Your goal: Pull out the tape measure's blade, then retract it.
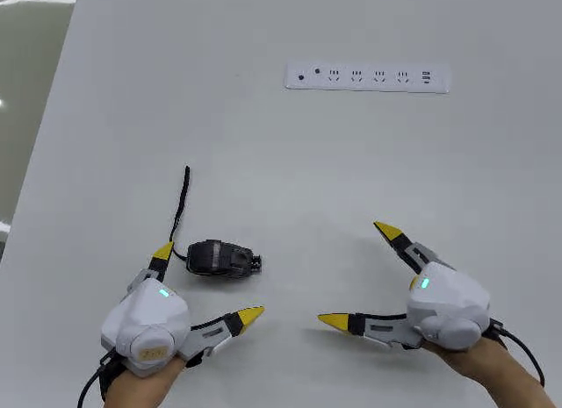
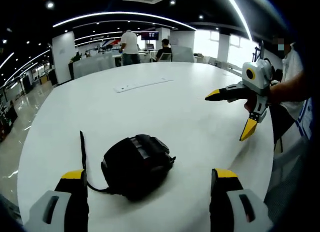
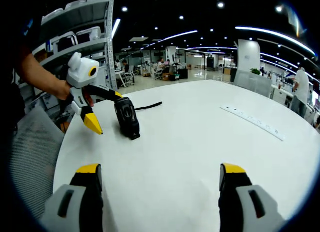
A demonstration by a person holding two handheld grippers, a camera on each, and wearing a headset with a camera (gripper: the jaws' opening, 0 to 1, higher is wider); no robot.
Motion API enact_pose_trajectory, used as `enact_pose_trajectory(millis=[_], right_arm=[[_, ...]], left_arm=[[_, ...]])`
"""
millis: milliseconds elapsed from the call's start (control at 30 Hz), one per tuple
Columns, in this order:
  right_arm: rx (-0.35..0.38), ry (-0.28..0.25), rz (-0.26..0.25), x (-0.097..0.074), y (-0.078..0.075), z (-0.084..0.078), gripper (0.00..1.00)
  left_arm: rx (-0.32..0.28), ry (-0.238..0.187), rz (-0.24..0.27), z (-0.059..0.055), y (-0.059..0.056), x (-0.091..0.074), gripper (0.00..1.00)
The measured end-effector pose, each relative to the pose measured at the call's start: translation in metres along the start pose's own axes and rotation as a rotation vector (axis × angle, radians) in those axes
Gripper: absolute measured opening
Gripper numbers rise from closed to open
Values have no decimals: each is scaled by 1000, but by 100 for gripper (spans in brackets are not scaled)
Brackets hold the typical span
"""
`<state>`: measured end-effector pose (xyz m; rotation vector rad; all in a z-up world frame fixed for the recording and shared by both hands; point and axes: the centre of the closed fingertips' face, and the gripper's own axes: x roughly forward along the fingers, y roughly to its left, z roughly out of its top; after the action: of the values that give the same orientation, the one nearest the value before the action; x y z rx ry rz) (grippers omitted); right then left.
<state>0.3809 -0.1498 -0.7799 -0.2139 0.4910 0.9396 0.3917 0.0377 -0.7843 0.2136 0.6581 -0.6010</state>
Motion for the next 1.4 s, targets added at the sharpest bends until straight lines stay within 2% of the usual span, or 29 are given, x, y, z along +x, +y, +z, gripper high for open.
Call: enact_pose_trajectory(millis=[200,467,700,1000,1033,1100,1400], right_arm=[[17,2,-37,-24,5,-14,100],[34,-13,-91,-45,6,-15,100],[41,-19,-105,-60,10,-20,100],[45,-16,-109,-66,13,-24,100],[52,-22,-119,-77,21,-25,100],[53,-24,-126,-79,22,-26,100],[71,-16,-129,-80,23,-32,100]], left_arm=[[8,-38,-16,3,1,-8,100],[37,-73,-84,3,-8,-17,100],[55,-75,-106,-2,-10,-28,100],[60,-80,-108,-5,-9,-34,100],[85,-77,-116,-14,-7,-46,100],[98,-78,-120,-16,-8,-49,100],[95,-118,-122,-13,-7,-57,100]])
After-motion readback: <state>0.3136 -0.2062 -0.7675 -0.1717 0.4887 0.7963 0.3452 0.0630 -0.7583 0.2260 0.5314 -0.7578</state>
